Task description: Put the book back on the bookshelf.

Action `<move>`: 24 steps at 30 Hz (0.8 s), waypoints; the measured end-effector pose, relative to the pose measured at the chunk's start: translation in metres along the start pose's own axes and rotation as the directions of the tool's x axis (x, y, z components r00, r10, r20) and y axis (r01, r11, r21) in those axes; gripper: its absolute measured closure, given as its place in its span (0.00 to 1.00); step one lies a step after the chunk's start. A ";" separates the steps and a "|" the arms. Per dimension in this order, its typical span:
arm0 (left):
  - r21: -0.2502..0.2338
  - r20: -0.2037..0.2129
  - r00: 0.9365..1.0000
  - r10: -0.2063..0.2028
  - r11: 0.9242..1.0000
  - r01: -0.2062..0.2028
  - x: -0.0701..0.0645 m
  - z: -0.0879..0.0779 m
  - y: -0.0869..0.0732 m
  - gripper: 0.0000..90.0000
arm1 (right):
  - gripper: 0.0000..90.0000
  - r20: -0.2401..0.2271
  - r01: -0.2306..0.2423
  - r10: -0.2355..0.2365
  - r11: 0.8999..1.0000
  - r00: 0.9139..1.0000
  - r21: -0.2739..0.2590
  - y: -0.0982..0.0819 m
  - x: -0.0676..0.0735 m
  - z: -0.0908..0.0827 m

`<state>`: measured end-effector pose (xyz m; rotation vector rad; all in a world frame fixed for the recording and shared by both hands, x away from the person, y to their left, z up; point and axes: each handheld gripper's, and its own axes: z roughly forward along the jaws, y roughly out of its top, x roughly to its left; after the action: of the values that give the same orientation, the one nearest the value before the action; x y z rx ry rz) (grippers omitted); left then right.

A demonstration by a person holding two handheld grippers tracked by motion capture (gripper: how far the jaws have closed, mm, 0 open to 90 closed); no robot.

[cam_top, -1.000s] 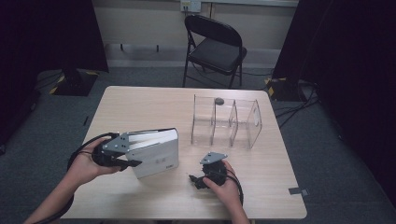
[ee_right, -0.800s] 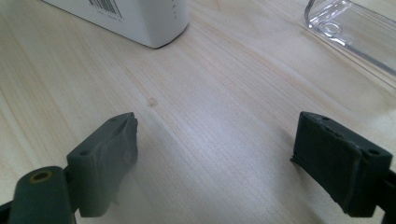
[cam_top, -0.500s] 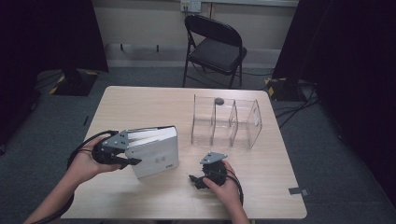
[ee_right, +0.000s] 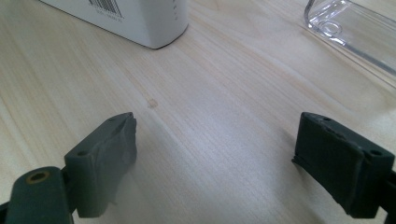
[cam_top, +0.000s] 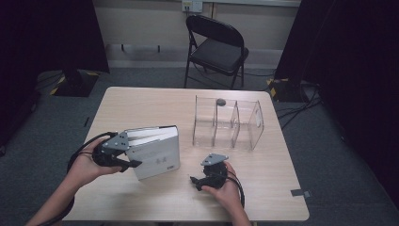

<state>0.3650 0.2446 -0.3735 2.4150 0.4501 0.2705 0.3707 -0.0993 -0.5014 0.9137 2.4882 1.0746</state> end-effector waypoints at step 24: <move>-0.048 -0.007 0.999 -0.052 0.997 0.052 0.000 0.003 -0.016 0.55 | 0.22 -0.143 0.108 -0.095 0.990 0.985 0.090 0.029 0.005 -0.006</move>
<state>0.3621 0.2542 -0.3864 2.3528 0.5040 0.2649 0.3771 -0.0841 -0.4765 0.7517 2.6905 1.0236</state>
